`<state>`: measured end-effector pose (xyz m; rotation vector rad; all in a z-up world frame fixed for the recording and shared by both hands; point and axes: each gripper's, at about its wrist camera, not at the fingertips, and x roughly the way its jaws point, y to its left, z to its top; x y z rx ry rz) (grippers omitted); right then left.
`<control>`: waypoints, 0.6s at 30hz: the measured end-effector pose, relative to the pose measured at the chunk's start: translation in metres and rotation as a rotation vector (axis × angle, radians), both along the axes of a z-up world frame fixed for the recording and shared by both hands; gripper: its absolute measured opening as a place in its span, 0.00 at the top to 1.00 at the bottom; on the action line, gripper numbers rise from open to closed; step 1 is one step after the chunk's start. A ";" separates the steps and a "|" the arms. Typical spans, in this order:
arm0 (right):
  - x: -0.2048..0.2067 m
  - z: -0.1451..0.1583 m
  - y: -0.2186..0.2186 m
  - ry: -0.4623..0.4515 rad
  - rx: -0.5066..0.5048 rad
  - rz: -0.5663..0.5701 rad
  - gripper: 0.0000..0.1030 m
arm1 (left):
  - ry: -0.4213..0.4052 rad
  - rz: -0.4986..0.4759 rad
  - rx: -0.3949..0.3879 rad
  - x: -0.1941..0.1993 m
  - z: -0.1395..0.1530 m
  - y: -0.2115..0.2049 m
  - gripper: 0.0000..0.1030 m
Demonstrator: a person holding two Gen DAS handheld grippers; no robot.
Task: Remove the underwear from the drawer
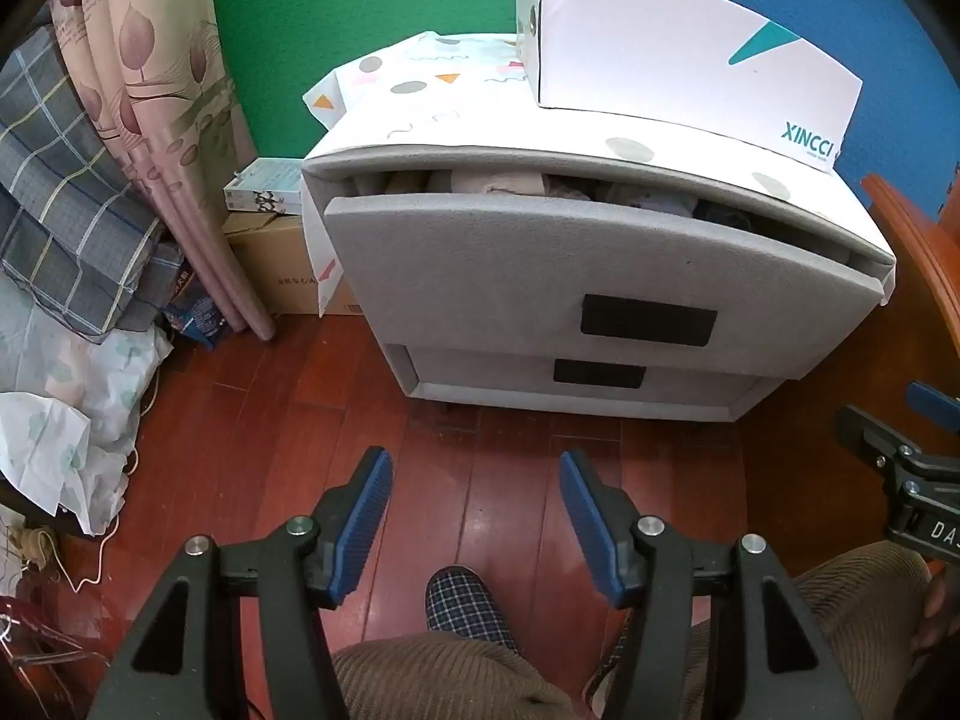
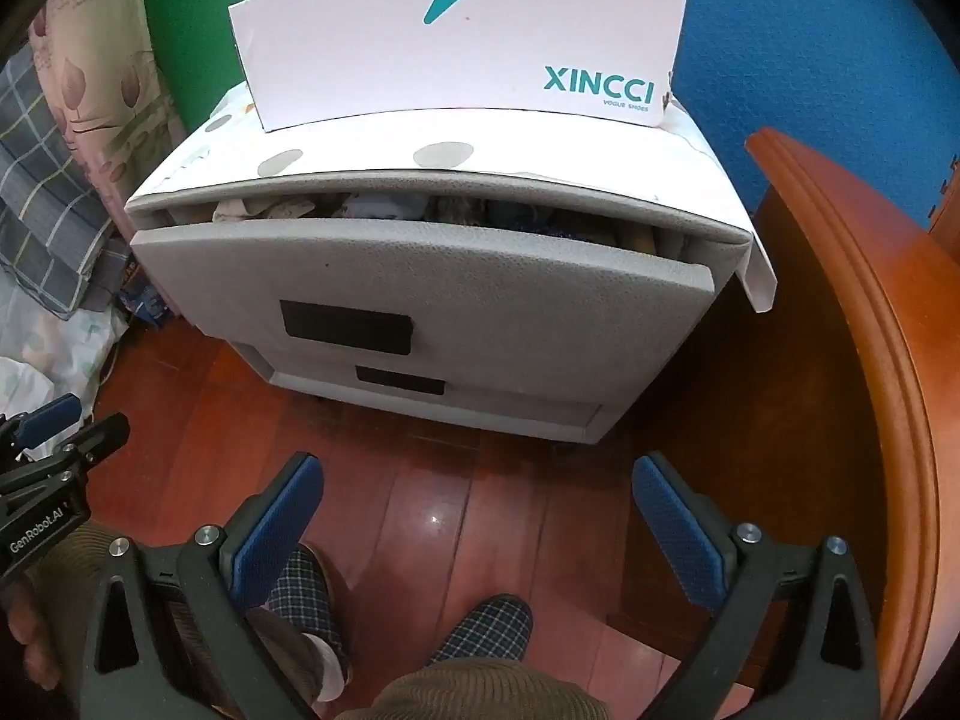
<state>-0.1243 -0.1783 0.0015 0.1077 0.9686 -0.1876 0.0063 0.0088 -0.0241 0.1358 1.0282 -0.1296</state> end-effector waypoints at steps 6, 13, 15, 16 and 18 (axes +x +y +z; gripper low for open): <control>0.000 -0.001 0.000 -0.001 0.002 -0.001 0.01 | 0.001 0.002 -0.004 0.000 0.000 0.001 0.42; 0.001 -0.001 -0.002 -0.001 0.003 0.000 0.01 | 0.001 0.004 -0.003 0.000 0.000 0.001 0.42; 0.001 -0.001 -0.002 -0.001 0.003 0.000 0.01 | 0.001 0.004 -0.006 0.000 0.000 0.001 0.42; 0.001 -0.001 -0.002 0.000 0.004 0.000 0.01 | 0.001 0.004 -0.005 0.000 0.000 0.002 0.42; 0.002 -0.001 -0.002 0.000 0.004 0.001 0.01 | 0.001 0.003 -0.005 0.000 0.000 0.001 0.42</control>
